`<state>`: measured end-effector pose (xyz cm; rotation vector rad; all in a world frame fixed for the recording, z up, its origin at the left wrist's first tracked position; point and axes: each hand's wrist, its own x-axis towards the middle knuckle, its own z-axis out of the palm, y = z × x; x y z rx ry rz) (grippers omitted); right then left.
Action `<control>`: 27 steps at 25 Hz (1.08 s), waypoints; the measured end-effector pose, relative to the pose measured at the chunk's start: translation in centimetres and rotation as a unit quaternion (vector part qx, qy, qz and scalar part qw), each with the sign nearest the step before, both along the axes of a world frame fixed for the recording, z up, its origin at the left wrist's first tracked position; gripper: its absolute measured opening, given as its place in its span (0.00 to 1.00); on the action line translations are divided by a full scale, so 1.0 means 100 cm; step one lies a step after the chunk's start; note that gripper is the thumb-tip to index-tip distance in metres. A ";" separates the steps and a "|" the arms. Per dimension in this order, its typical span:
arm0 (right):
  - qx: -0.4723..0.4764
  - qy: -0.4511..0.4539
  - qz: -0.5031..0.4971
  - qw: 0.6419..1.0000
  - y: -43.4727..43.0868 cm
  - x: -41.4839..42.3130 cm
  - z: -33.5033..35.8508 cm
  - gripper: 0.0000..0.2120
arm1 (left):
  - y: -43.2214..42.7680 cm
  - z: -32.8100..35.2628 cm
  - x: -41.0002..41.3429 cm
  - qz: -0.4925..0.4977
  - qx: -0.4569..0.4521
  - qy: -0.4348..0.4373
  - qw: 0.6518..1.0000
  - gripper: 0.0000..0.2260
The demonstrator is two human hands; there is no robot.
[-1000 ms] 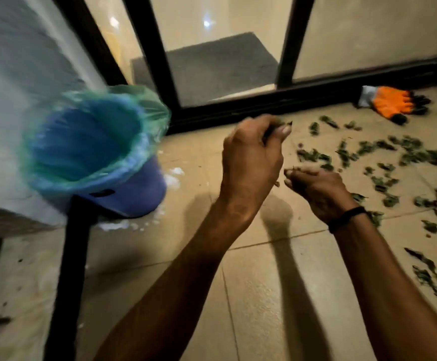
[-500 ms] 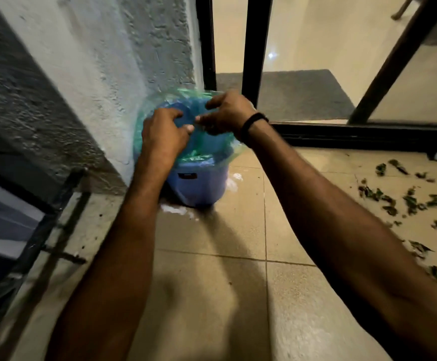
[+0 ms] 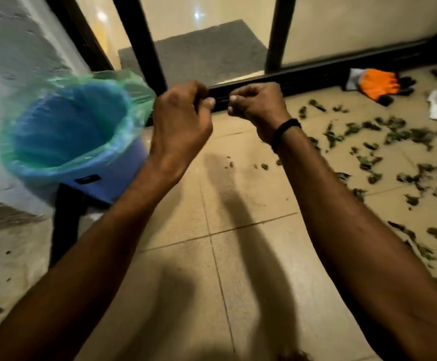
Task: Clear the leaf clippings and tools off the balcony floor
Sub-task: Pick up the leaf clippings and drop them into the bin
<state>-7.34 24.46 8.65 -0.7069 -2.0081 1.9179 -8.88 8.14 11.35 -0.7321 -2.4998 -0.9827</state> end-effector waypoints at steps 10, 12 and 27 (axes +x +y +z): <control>0.094 -0.264 -0.220 0.935 0.124 0.119 -0.146 0.01 | 0.104 -0.148 0.034 -0.083 -0.214 -0.251 0.941 0.12; 0.149 -0.320 -0.175 0.919 0.133 0.126 -0.150 0.07 | 0.100 -0.169 0.029 -0.098 -0.215 -0.248 0.940 0.13; 0.286 -0.333 -0.190 0.878 0.113 0.155 -0.160 0.10 | 0.137 -0.231 0.038 -0.053 -0.114 -0.163 0.979 0.07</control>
